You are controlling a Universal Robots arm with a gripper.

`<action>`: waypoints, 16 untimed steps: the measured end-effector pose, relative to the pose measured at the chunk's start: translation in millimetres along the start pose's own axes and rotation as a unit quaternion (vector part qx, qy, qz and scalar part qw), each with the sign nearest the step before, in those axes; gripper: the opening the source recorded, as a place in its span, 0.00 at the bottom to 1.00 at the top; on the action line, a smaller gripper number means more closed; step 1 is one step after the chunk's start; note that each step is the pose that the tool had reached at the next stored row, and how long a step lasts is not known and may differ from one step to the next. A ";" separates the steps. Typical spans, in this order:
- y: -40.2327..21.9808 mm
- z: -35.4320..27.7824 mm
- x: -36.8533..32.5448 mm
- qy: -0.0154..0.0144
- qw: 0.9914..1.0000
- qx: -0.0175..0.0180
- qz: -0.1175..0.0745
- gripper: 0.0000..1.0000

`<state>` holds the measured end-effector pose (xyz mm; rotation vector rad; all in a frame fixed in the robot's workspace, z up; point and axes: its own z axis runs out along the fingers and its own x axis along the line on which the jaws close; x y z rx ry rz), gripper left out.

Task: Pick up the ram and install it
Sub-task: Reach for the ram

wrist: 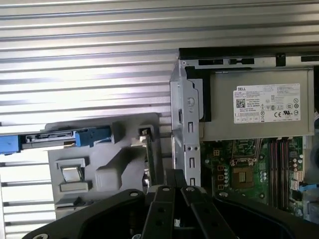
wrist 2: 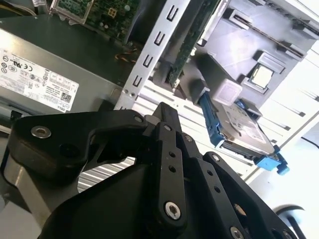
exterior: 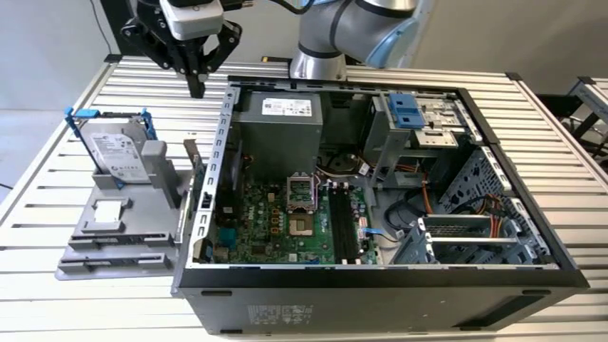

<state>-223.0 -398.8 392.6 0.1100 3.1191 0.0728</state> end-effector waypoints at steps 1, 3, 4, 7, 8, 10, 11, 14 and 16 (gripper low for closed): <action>-0.3 -0.1 4.2 0.000 1.000 0.000 0.000 0.00; -0.9 -0.2 12.2 0.000 1.000 0.000 0.000 0.00; -1.2 -0.4 16.3 0.001 1.000 0.000 0.000 0.00; -2.0 -0.6 28.4 0.001 1.000 0.000 0.000 0.00; -2.3 -0.7 32.2 0.001 1.000 0.000 0.000 0.00; -2.7 -0.8 38.9 0.002 1.000 0.000 0.000 0.00; -3.0 -0.9 42.4 0.002 1.000 0.000 0.000 0.00; -3.7 -1.1 52.2 0.003 1.000 0.000 0.000 0.00; -4.2 -1.2 59.5 0.003 1.000 0.000 0.000 0.00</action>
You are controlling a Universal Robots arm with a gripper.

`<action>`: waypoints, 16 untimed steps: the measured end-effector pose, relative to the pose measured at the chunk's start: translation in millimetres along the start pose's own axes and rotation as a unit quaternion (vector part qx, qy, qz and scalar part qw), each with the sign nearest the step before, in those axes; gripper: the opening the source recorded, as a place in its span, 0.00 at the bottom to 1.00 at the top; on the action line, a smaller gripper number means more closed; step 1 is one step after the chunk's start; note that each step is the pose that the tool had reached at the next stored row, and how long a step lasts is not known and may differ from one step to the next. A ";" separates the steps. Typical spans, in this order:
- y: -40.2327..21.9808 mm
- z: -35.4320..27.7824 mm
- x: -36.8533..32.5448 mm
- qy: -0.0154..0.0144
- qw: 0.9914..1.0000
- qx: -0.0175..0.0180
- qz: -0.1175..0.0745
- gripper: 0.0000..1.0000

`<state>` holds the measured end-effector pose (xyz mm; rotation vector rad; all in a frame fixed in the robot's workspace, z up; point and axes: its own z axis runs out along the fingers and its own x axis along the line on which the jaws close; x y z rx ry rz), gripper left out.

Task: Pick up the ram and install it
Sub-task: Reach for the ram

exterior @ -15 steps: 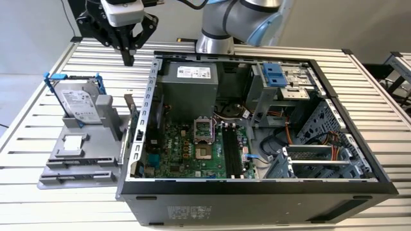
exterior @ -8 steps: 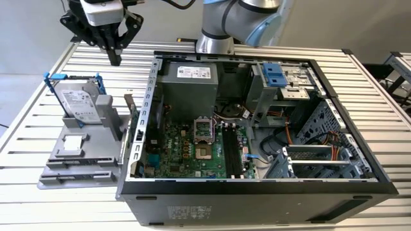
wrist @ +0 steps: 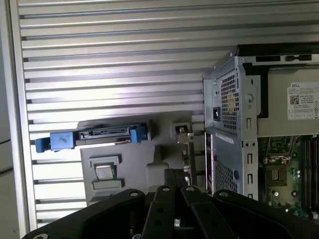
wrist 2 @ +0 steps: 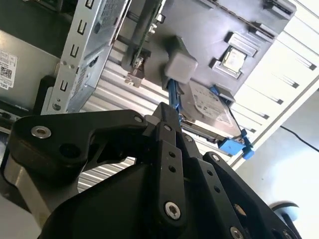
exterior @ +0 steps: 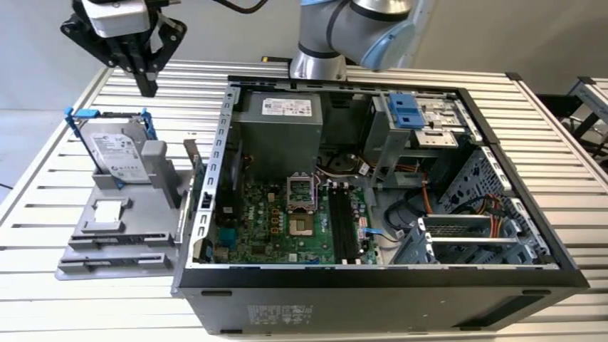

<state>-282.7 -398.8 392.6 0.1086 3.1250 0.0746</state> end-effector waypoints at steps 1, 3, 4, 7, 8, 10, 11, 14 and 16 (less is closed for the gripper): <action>-0.3 -0.1 3.6 0.000 1.000 0.000 0.000 0.00; -0.7 -0.2 11.0 0.000 1.000 0.000 0.000 0.00; -1.0 -0.2 14.6 0.000 1.000 0.000 -0.001 0.00; -1.8 -0.3 25.4 0.000 1.000 0.000 -0.001 0.00; -2.0 -0.4 28.8 0.000 1.000 0.000 -0.001 0.00; -2.4 -0.4 34.6 0.000 1.000 0.000 -0.002 0.00; -2.6 -0.4 37.1 0.000 1.000 -0.001 -0.003 0.00; -3.0 -0.5 43.3 0.000 1.000 -0.001 -0.007 0.00; -3.3 -0.5 47.2 0.001 1.000 -0.001 -0.010 0.00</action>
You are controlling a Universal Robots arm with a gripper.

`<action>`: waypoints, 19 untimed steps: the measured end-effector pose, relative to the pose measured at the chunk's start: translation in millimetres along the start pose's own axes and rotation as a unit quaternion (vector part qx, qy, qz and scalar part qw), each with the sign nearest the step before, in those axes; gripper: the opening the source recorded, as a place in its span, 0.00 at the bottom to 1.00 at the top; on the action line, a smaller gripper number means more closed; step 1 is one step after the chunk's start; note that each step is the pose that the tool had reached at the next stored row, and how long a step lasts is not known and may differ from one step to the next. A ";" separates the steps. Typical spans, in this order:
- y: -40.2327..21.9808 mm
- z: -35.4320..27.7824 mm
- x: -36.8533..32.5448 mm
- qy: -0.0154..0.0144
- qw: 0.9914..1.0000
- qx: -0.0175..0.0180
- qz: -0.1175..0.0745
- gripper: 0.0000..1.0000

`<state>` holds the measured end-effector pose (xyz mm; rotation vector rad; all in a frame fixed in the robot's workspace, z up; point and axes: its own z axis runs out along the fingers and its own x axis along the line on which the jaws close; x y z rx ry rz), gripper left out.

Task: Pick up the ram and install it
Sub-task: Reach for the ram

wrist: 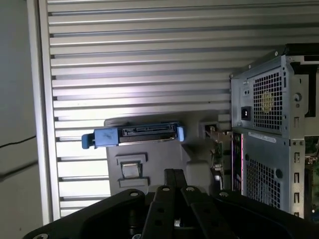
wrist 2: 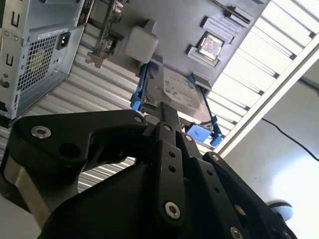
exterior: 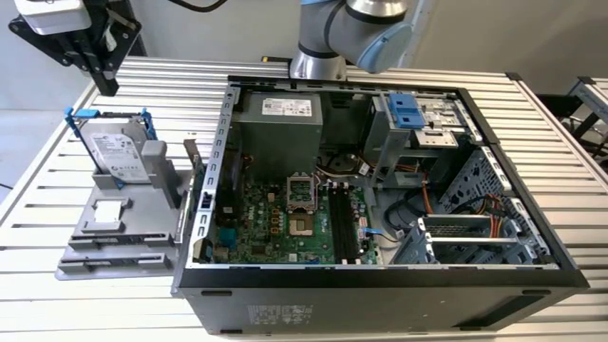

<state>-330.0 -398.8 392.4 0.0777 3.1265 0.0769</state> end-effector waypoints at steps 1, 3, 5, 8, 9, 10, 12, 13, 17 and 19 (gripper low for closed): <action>-0.1 0.0 2.0 0.000 1.000 0.000 -0.001 0.00; -0.3 0.0 5.7 0.000 1.000 0.000 -0.004 0.00; -0.5 0.0 9.0 0.000 1.000 0.000 -0.006 0.00; -0.5 -0.1 9.4 0.000 1.000 0.000 -0.006 0.00; -0.5 -0.1 9.4 0.000 1.000 0.000 -0.006 0.00; -0.5 -0.1 9.5 0.000 1.000 0.000 -0.006 0.00; -0.5 -0.1 9.6 0.000 1.000 0.000 -0.006 0.00; -0.5 -0.1 9.6 0.000 1.000 0.000 -0.006 0.00; -1.6 0.0 9.7 0.000 1.000 0.000 -0.006 0.00; -4.7 0.1 9.5 0.000 1.000 0.000 -0.006 0.00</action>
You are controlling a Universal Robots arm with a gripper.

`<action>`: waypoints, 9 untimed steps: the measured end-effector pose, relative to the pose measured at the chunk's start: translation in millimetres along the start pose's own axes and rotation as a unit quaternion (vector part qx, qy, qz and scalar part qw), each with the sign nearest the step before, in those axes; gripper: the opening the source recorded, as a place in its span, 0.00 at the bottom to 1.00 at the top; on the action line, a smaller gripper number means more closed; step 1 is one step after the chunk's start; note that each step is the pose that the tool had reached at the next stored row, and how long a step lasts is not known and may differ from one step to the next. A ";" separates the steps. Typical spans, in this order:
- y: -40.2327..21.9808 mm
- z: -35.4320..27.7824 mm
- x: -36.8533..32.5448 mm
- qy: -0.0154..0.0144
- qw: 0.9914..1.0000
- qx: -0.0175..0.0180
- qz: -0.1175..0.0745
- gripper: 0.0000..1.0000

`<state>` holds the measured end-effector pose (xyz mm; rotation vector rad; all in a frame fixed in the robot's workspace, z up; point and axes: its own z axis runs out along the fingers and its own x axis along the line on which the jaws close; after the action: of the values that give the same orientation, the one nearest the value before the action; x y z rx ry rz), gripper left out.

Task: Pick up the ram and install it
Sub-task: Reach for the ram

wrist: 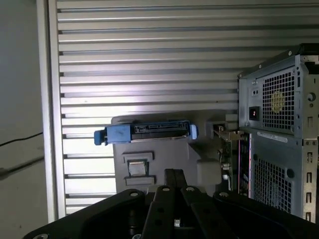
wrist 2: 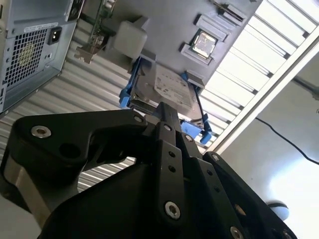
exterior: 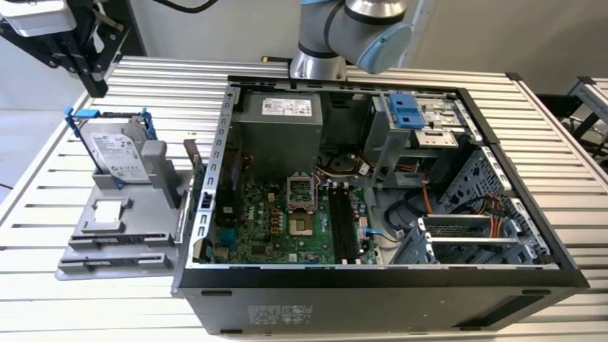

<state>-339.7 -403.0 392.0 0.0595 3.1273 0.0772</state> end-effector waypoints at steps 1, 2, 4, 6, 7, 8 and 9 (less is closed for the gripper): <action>-2.3 0.0 -0.1 0.000 1.000 0.000 0.000 0.00; -5.3 -0.1 -0.2 0.000 1.000 0.000 0.000 0.00; -11.3 -0.3 -0.5 0.000 1.000 0.000 0.000 0.00; -18.0 -0.5 -0.7 0.000 1.000 0.000 0.000 0.00; -21.1 -0.6 -0.9 0.000 1.000 0.000 0.000 0.00; -24.5 -0.7 -1.0 0.000 1.000 0.000 0.000 0.00; -27.8 -0.8 -1.1 0.000 1.000 0.000 0.000 0.00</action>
<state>-339.6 -430.8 391.4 0.0594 3.1274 0.0773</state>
